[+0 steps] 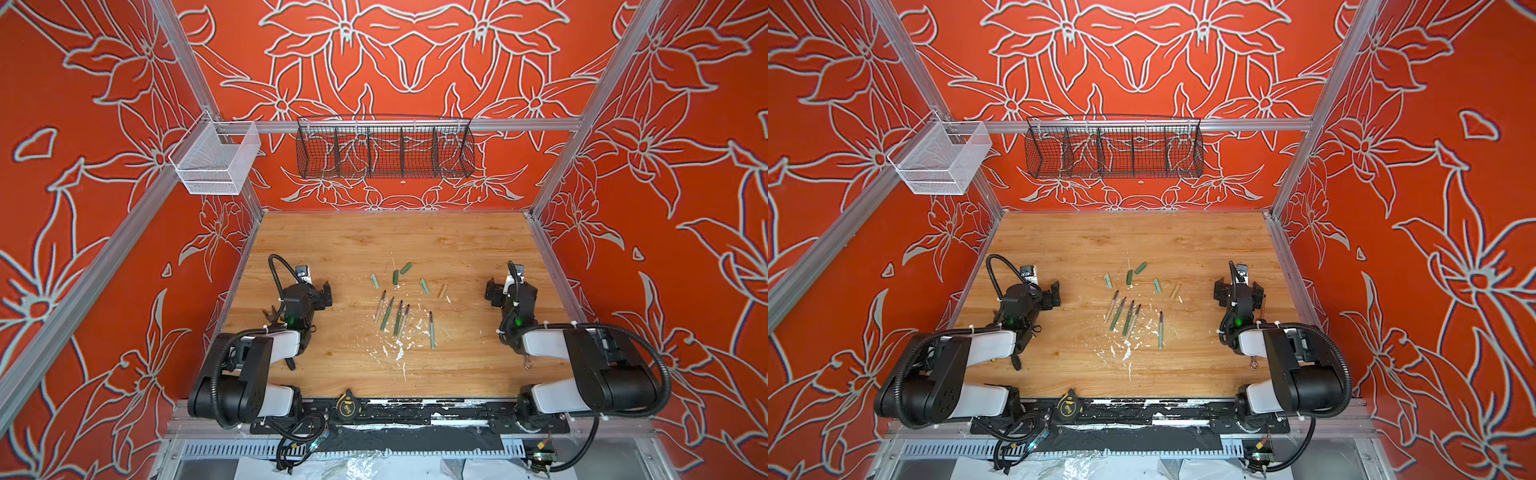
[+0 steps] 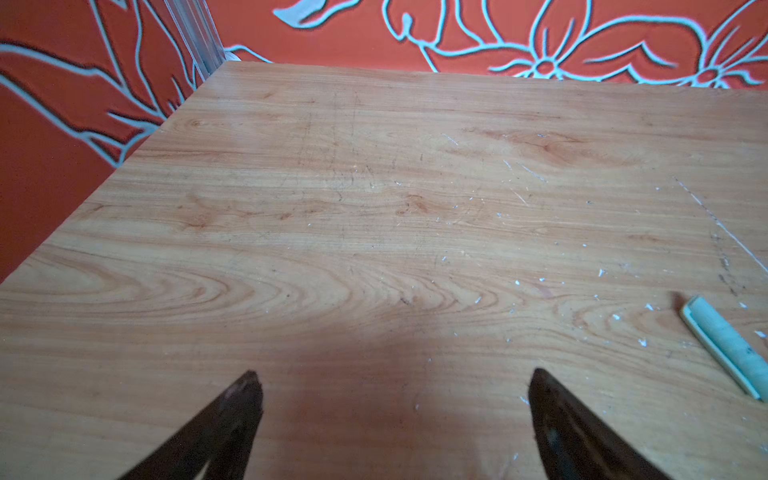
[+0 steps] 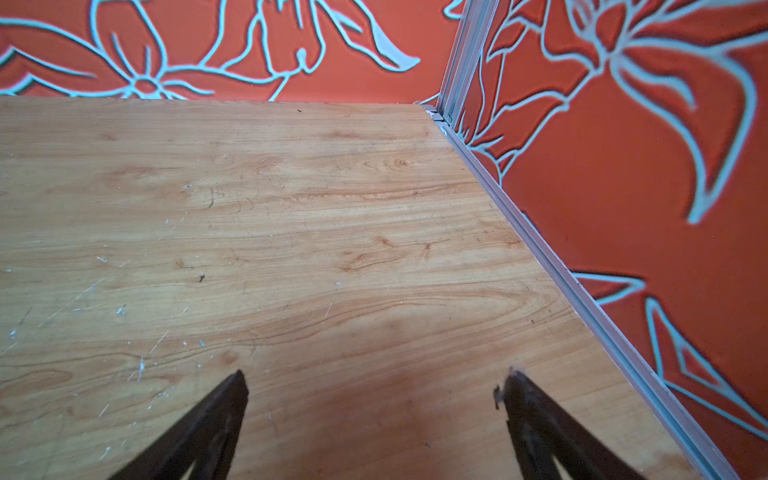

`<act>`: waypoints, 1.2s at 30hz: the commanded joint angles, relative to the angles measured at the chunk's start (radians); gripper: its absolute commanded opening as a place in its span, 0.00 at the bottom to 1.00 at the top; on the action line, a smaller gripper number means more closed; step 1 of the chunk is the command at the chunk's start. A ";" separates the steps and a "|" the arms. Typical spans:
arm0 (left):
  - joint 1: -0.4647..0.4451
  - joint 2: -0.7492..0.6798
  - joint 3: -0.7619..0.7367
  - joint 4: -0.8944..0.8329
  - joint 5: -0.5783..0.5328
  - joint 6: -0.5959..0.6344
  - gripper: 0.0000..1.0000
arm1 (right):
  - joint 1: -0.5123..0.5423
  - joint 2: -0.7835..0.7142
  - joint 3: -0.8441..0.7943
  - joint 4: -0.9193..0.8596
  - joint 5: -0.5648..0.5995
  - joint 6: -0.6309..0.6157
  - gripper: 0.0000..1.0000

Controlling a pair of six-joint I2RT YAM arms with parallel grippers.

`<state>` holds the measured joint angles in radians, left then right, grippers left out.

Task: Insert the pens into the pen caps

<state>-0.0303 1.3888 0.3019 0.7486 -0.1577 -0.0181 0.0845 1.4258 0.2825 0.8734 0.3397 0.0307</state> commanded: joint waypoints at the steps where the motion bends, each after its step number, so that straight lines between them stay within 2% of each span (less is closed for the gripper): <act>1: 0.007 0.003 0.005 0.015 0.010 0.015 0.97 | 0.000 0.002 0.007 0.015 -0.001 0.008 0.97; 20: 0.009 0.003 0.006 0.014 0.014 0.015 0.97 | 0.008 0.005 0.009 0.015 -0.003 -0.005 0.97; 23: 0.009 -0.005 -0.006 0.027 0.092 0.048 0.97 | 0.008 0.005 0.009 0.016 -0.002 -0.005 0.97; 26: 0.009 -0.005 -0.009 0.032 0.096 0.049 0.97 | 0.007 0.005 0.009 0.015 -0.002 -0.004 0.97; 31: 0.012 -0.003 0.001 0.015 0.072 0.036 0.97 | 0.007 0.005 0.009 0.016 -0.002 -0.004 0.97; 36: 0.004 -0.057 0.005 -0.027 -0.029 0.006 0.97 | 0.007 0.005 0.009 0.016 -0.001 -0.005 0.97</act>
<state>-0.0254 1.3769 0.3004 0.7406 -0.1234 -0.0002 0.0872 1.4258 0.2825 0.8734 0.3393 0.0299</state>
